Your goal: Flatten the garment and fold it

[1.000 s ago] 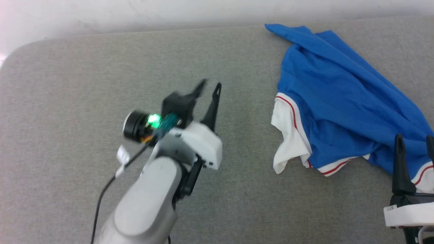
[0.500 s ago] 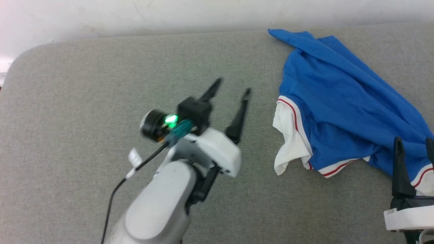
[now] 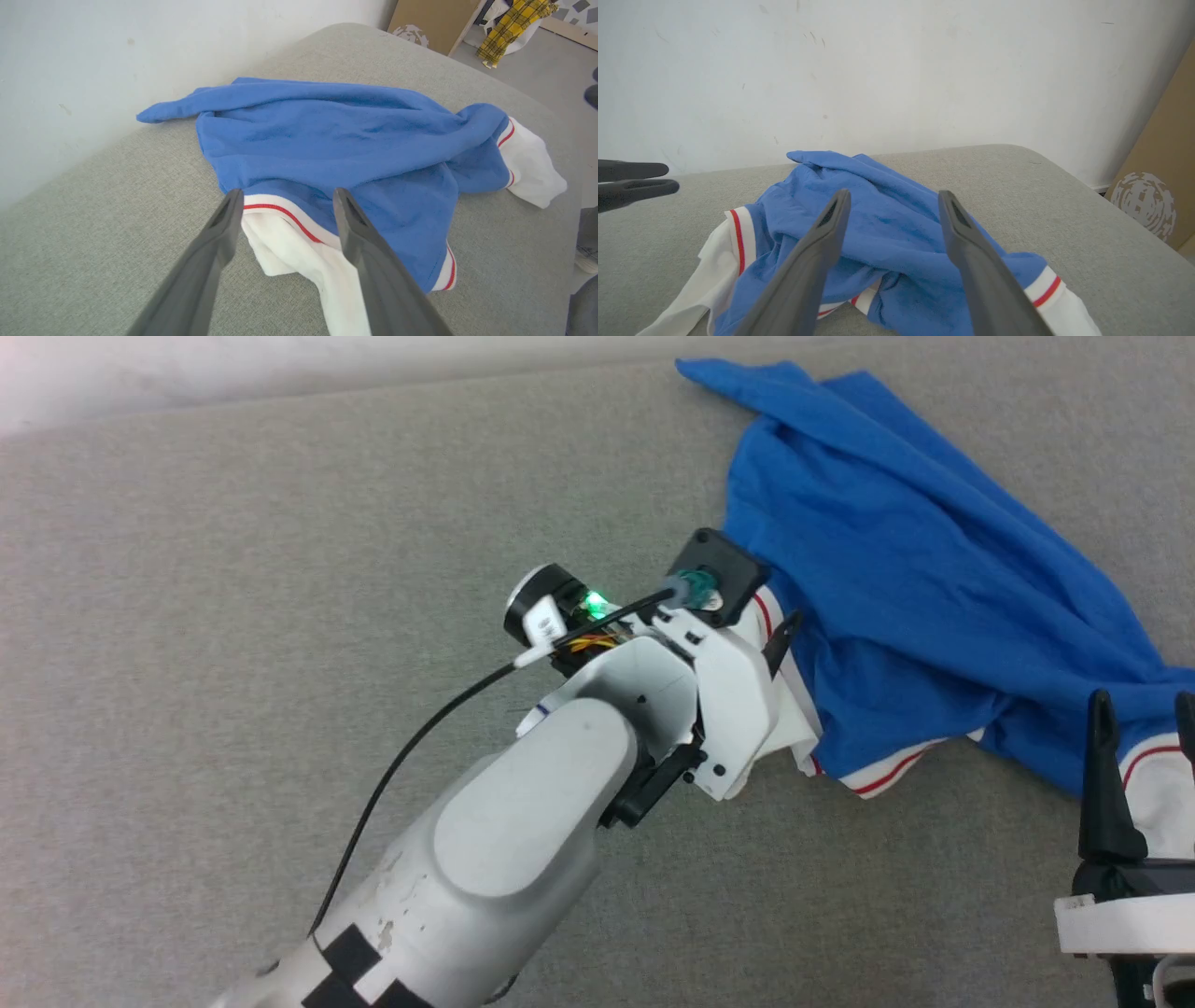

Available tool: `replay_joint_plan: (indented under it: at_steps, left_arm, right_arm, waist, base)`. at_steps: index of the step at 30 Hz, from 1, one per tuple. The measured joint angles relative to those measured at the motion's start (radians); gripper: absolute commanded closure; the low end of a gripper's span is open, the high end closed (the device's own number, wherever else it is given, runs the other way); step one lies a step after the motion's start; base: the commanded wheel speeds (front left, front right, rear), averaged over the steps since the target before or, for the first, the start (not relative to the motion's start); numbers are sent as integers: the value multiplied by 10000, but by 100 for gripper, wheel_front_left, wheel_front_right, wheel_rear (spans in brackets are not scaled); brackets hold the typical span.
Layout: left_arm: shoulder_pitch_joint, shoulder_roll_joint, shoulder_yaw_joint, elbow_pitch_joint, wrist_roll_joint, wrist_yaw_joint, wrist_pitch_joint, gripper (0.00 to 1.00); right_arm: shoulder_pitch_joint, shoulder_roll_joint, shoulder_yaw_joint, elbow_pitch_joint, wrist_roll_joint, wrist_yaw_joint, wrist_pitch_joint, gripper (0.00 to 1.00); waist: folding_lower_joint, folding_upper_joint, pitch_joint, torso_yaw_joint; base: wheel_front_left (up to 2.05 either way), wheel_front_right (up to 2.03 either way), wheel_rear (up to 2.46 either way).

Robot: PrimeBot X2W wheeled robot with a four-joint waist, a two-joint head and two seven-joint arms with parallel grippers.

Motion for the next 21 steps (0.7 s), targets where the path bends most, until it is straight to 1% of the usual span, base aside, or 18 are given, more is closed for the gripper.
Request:
replay_joint_plan:
  at_steps: [4, 7, 10, 14, 16, 19, 20, 21]
  left_arm:
    - [-520, -29, -472, 474, 36, -77, 709, 0]
    - [-749, -35, -596, 746, 109, -56, 832, 0]
    - [-820, -35, -660, 1120, 226, 146, 913, 0]
    - [-853, 142, -788, 1615, 591, 458, 930, 0]
    - [-880, 247, -848, 1802, 754, 558, 938, 0]
    - [-1127, 276, -953, 1935, 832, 556, 945, 0]
    - [-1185, 276, -976, 1952, 832, 543, 959, 56]
    - [-1229, 270, -982, 1950, 826, 531, 955, 56]
  right_arm:
    - [-180, -2, 113, 138, 94, -2, -247, 0]
    - [-288, 0, 230, 215, 169, 0, -355, 0]
    - [-392, 0, 242, 261, 194, 0, -460, 0]
    - [-395, -2, 245, 320, 265, 0, -556, 0]
    - [-396, -4, 249, 347, 272, 0, -629, 0]
    - [-406, -2, 270, 370, 353, 0, -681, 0]
    - [-423, -2, 274, 380, 355, -2, -698, 0]
    - [-462, -2, 278, 385, 359, 0, -702, 0]
  waist:
    - [0, 0, 411, -262]
    - [1, 0, 697, -491]
    - [1, 0, 938, -737]
    - [1, 0, 1239, -992]
    - [1, 0, 1375, -1090]
    - [-1, 0, 1564, -1192]
    - [0, 0, 1620, -1215]
    - [-1, 0, 1674, -1232]
  base:
    - [0, 0, 0]
    - [0, 0, 0]
    - [0, 0, 0]
    - [0, 0, 0]
    - [0, 0, 0]
    - [0, 0, 0]
    - [0, 0, 0]
    - [0, 0, 0]
